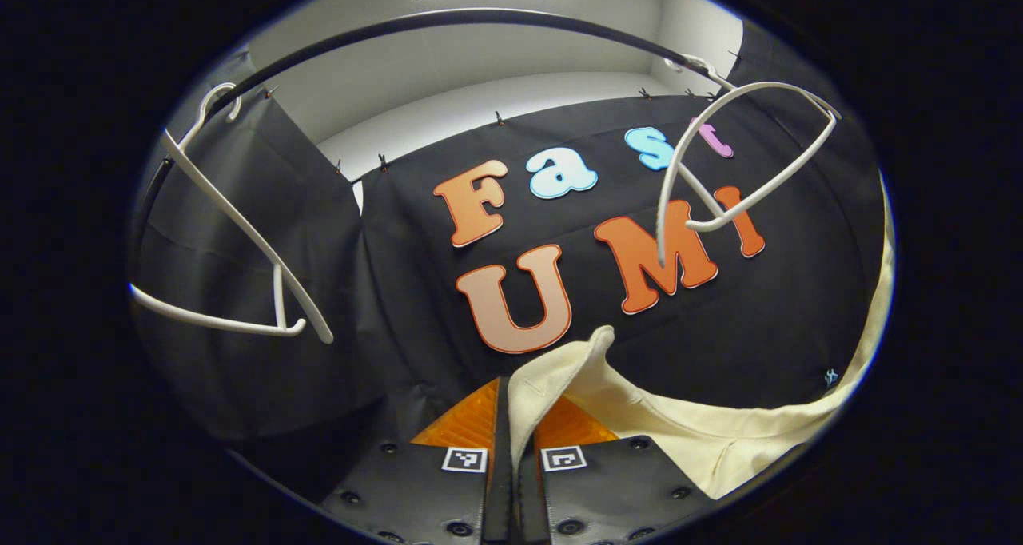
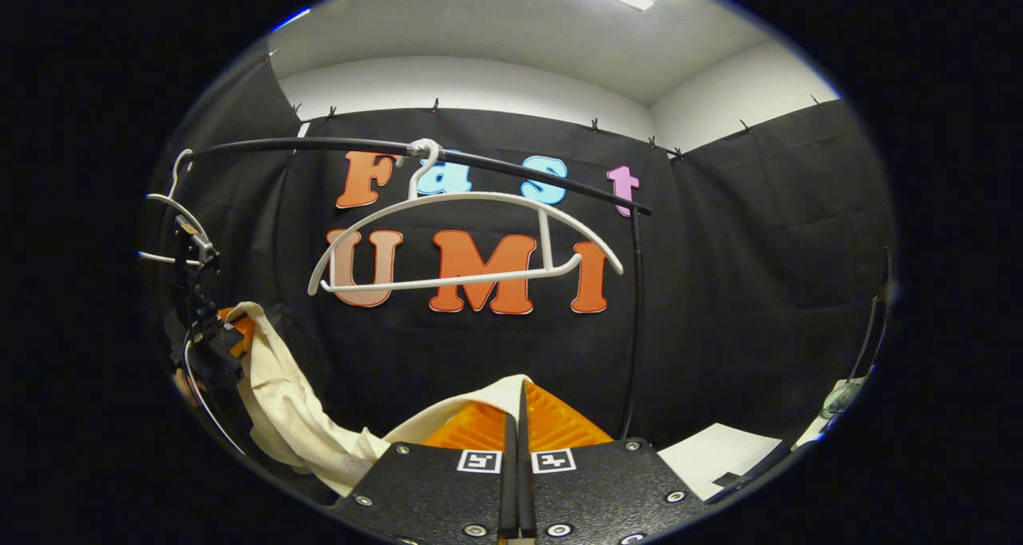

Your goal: Grasp the clothes on the hanger with both hands and then place them into the laundry hamper below.

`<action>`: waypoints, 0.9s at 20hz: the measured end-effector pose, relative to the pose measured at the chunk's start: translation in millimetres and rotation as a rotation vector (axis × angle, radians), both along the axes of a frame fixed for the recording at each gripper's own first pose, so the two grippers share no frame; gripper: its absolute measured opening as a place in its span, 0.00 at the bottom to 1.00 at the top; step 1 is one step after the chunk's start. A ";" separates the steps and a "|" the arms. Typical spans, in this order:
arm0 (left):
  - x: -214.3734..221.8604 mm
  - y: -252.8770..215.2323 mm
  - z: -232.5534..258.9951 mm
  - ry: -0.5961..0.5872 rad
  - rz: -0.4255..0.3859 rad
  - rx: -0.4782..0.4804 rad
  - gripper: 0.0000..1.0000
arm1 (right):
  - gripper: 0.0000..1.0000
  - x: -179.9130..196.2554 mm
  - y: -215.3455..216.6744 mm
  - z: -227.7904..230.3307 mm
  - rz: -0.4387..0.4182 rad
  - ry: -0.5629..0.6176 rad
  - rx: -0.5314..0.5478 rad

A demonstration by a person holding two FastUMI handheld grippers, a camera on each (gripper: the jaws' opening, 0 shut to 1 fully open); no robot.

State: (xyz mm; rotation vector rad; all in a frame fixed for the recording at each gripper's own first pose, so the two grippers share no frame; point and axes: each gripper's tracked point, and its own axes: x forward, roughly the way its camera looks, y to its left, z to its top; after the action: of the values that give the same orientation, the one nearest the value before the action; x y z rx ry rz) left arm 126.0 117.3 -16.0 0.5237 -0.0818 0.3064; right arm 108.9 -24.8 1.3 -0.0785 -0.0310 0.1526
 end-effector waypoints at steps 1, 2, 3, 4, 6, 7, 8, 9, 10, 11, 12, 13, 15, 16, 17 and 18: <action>-6.1 -9.1 -0.8 0.009 -0.022 -0.013 0.11 | 0.00 -1.6 8.0 -4.8 0.013 0.012 0.000; -11.3 -18.8 -2.7 0.020 -0.047 -0.025 0.11 | 0.00 -3.3 13.8 -9.5 0.023 0.023 -0.001; -16.6 -27.0 -1.9 0.027 -0.069 -0.034 0.11 | 0.00 -5.9 18.7 -12.9 0.033 0.031 -0.001; -21.1 -34.9 -1.0 0.032 -0.089 -0.042 0.11 | 0.00 -7.3 24.7 -16.4 0.041 0.038 0.001; -28.0 -49.5 -1.6 0.046 -0.130 -0.071 0.11 | 0.00 -11.7 38.3 -22.3 0.063 0.057 0.017; -29.6 -56.1 -4.2 0.059 -0.153 -0.097 0.11 | 0.00 -14.4 43.3 -24.5 0.072 0.065 0.028; -31.8 -64.9 -6.6 0.071 -0.175 -0.129 0.11 | 0.00 -16.9 49.1 -26.7 0.081 0.071 0.034; -33.6 -71.3 -8.9 0.083 -0.190 -0.165 0.11 | 0.00 -19.3 54.2 -27.6 0.086 0.075 0.037; -35.6 -76.3 -11.2 0.092 -0.205 -0.202 0.11 | 0.00 -20.9 59.3 -27.6 0.089 0.076 0.040; -37.7 -81.5 -12.9 0.101 -0.221 -0.235 0.11 | 0.00 -23.2 63.6 -27.9 0.093 0.076 0.045; -40.9 -88.4 -16.1 0.116 -0.246 -0.268 0.11 | 0.00 -26.8 68.3 -28.6 0.097 0.080 0.051; -42.8 -98.7 -19.6 0.130 -0.283 -0.311 0.11 | 0.00 -29.9 71.9 -30.2 0.101 0.084 0.059; -51.1 -116.0 -27.5 0.155 -0.353 -0.394 0.11 | 0.00 -33.7 74.9 -36.1 0.097 0.093 0.061; -54.3 -122.4 -32.9 0.169 -0.377 -0.420 0.12 | 0.00 -35.6 75.0 -42.3 0.092 0.103 0.062; -59.1 -128.3 -36.8 0.182 -0.395 -0.436 0.12 | 0.00 -39.4 76.4 -49.3 0.090 0.117 0.065; -63.7 -135.8 -41.3 0.197 -0.414 -0.453 0.12 | 0.00 -40.2 78.3 -57.6 0.089 0.133 0.072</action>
State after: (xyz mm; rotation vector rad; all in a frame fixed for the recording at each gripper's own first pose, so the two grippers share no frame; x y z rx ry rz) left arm 62.3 -18.6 -57.3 0.0771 0.0707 -0.1338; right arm 68.7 53.5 -56.4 0.0046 0.0928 0.2453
